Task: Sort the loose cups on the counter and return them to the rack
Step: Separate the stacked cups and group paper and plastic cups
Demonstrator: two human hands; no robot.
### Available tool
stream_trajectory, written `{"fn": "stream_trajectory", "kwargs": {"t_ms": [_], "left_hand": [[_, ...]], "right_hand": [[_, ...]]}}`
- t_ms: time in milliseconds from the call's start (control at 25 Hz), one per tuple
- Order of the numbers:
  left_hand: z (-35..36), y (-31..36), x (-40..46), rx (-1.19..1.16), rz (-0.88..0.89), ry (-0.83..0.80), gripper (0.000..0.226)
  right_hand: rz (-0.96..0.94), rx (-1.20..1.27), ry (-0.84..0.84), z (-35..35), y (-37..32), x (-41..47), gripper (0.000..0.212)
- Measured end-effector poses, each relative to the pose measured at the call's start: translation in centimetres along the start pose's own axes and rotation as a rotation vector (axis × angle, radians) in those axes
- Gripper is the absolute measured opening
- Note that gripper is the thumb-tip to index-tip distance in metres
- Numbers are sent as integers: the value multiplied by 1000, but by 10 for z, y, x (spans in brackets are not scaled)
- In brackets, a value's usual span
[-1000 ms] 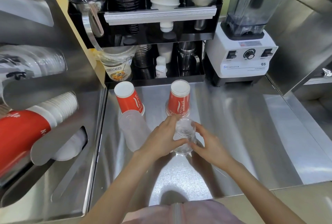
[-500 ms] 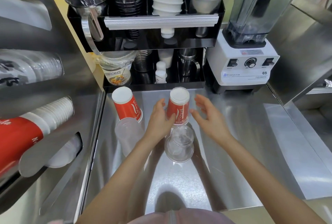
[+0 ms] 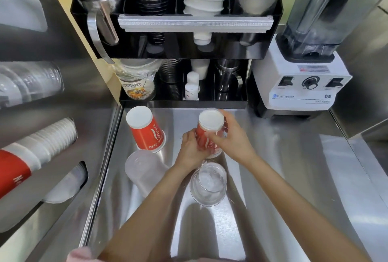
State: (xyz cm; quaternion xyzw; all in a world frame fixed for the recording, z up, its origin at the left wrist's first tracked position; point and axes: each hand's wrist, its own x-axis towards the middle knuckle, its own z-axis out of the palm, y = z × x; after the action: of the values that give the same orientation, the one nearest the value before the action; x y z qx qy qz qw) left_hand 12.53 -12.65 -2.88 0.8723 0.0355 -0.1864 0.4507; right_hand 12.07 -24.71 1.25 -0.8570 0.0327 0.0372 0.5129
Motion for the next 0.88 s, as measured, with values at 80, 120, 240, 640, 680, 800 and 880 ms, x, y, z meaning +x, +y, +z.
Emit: {"fn": "stream_trajectory", "kwargs": {"t_ms": [80,120,240,640,680,800,880], "left_hand": [[1,-2,1,-16,1,-1,68],[2,-3,2,-29,8,-5,70],[2,-2,2,-58,24,-12,90],[-11,12,-3,-32,184,28,78],[-14,17,-6,-31,235,55,75],[-27,31,-18,-56,363,113,74],[-36,39,-31,-61,428,136,76]], "right_hand": [[-10,32,7,0,1,1,58],[-11,40,7,-1,2,2,59],[-16,56,3,-4,2,0,59],[-82,57,24,-22,-20,-5,58],[-101,61,29,-25,-24,-7,57],[-171,79,47,-36,-43,-18,59],[-202,67,49,-45,-57,-31,62]]}}
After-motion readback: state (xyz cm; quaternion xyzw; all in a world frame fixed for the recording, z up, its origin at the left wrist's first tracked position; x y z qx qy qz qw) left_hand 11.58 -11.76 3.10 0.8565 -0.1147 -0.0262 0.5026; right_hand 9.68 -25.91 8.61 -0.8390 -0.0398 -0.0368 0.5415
